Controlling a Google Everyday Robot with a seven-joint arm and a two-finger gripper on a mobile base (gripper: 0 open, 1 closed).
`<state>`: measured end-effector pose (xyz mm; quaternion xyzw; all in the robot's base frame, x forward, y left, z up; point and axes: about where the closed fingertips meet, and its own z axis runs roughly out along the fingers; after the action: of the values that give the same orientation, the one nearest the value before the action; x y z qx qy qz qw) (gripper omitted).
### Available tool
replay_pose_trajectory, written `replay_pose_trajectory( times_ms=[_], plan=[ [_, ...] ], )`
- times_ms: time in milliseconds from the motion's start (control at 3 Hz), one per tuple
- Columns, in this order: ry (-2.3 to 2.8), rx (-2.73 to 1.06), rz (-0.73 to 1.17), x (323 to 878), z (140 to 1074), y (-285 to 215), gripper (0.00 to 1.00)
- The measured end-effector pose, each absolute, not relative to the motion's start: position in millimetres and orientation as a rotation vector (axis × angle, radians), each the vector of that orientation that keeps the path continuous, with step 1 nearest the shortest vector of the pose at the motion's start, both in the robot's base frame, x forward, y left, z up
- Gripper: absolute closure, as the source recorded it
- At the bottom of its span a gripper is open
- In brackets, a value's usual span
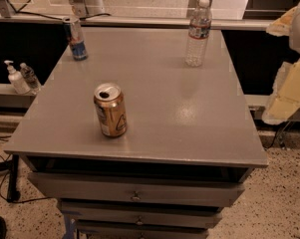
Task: Move redbull can near water bottle
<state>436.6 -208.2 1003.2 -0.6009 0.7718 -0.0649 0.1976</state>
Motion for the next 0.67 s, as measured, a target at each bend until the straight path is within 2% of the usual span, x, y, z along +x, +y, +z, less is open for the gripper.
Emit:
replay_pose_trajectory(
  times_ms=[667],
  plan=[
    [2.098,-1.634,-0.114,452.8,1003.2,-185.9,0.0]
  ],
)
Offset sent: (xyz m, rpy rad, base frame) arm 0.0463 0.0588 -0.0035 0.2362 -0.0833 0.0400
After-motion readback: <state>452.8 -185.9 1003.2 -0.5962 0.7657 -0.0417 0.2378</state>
